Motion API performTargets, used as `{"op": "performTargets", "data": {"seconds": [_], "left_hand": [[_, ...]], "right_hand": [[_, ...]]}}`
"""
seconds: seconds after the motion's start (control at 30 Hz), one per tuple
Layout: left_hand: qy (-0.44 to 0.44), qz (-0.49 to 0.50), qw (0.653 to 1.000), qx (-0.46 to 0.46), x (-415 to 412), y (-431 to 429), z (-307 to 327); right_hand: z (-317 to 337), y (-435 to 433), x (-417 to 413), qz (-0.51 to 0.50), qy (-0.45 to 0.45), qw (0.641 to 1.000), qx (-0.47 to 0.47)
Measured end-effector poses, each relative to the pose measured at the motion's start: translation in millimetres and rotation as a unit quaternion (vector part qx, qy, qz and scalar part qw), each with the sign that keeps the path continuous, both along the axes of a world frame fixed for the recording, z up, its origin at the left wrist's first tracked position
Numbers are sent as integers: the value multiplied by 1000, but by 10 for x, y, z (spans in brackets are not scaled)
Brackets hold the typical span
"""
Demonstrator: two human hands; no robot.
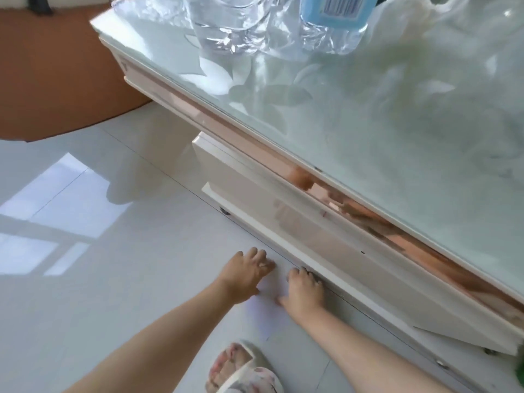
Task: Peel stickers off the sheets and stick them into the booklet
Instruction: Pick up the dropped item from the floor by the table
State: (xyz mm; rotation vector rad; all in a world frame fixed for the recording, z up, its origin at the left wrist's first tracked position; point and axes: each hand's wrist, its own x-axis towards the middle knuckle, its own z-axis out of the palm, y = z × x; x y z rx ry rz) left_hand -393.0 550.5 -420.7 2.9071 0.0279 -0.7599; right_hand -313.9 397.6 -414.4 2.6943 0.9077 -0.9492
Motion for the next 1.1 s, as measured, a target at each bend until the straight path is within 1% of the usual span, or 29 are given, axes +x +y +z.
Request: {"op": "performTargets", "data": {"seconds": [0.07, 0.17, 0.23, 0.3, 0.33, 0.4, 0.47, 0.63, 0.73, 0.83, 0.9, 0.97, 1.03, 1.1], "left_hand": [[-16, 32, 999, -35, 9, -18, -42], [-26, 103, 988, -108, 38, -28, -27], [-8, 145, 977, -157, 78, -9, 33], [28, 187, 960, -206, 125, 24, 183], [43, 193, 956, -215, 141, 44, 285], [53, 164, 966, -193, 156, 112, 566], [63, 137, 975, -165, 154, 185, 954], [67, 89, 987, -117, 88, 267, 2093], [87, 63, 992, -68, 47, 188, 2771], [89, 69, 993, -45, 100, 50, 3459], [60, 85, 994, -34, 181, -80, 3942], [-7, 91, 995, -40, 327, -214, 4328], [-88, 102, 988, -74, 519, -397, 4605], [-163, 118, 973, -115, 738, -639, 4791]], "right_hand": [[-34, -6, -7, -17, 15, 999, 32], [-3, -18, 8, -77, 76, 990, 94], [70, -22, 36, -104, 112, 981, 116], [198, -22, 61, -109, 144, 973, 143], [305, -15, 64, -110, 164, 967, 158], [549, 3, 70, -101, 193, 957, 190], [839, 8, 64, -77, 196, 953, 216], [1657, -5, -38, -52, 175, 940, 287], [2242, -23, -125, -14, 151, 931, 332], [2847, -90, -147, 10, 122, 916, 383], [3298, -242, -95, 6, 105, 904, 415], [3686, -433, 44, -4, 87, 893, 441], [4024, -668, 276, -33, 69, 876, 477], [4335, -970, 542, -64, 49, 862, 500]]}}
